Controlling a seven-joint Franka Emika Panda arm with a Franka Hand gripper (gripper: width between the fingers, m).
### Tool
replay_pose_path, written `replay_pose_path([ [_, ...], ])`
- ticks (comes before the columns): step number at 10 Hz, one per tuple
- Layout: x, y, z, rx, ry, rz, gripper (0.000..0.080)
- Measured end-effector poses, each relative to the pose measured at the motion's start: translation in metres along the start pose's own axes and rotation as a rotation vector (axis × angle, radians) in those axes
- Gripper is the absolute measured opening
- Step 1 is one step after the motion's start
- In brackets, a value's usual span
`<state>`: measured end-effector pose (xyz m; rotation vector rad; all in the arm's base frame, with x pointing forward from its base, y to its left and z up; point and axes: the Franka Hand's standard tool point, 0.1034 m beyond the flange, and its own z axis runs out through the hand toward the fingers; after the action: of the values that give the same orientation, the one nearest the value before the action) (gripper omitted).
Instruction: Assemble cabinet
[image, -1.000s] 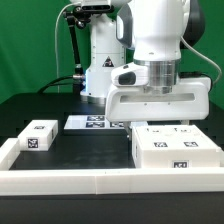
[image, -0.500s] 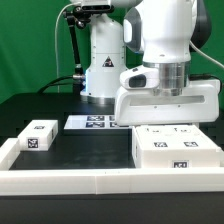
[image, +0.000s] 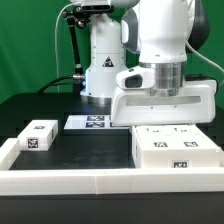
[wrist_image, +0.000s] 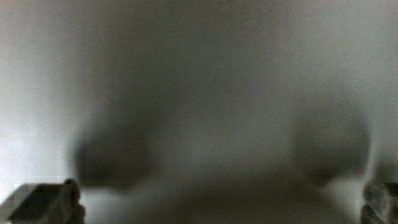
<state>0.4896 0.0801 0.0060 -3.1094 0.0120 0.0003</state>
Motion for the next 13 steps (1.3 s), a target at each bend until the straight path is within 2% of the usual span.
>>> replay_pose_path([
  [2,0.0,0.0003,0.0,0.002,0.0,0.0,0.0539],
  [3,0.0,0.0002,0.0,0.002,0.0,0.0,0.0539],
  [4,0.0,-0.0002,0.0,0.002,0.0,-0.001,0.0357],
  [6,-0.0029,-0.0003,0.0015,0.001,-0.005,-0.006,0.0061],
  [7,-0.003,-0.0004,0.0015,0.002,-0.005,-0.006,0.002],
  [13,-0.0024,-0.0001,-0.0014,0.002,-0.002,-0.028,0.0002],
])
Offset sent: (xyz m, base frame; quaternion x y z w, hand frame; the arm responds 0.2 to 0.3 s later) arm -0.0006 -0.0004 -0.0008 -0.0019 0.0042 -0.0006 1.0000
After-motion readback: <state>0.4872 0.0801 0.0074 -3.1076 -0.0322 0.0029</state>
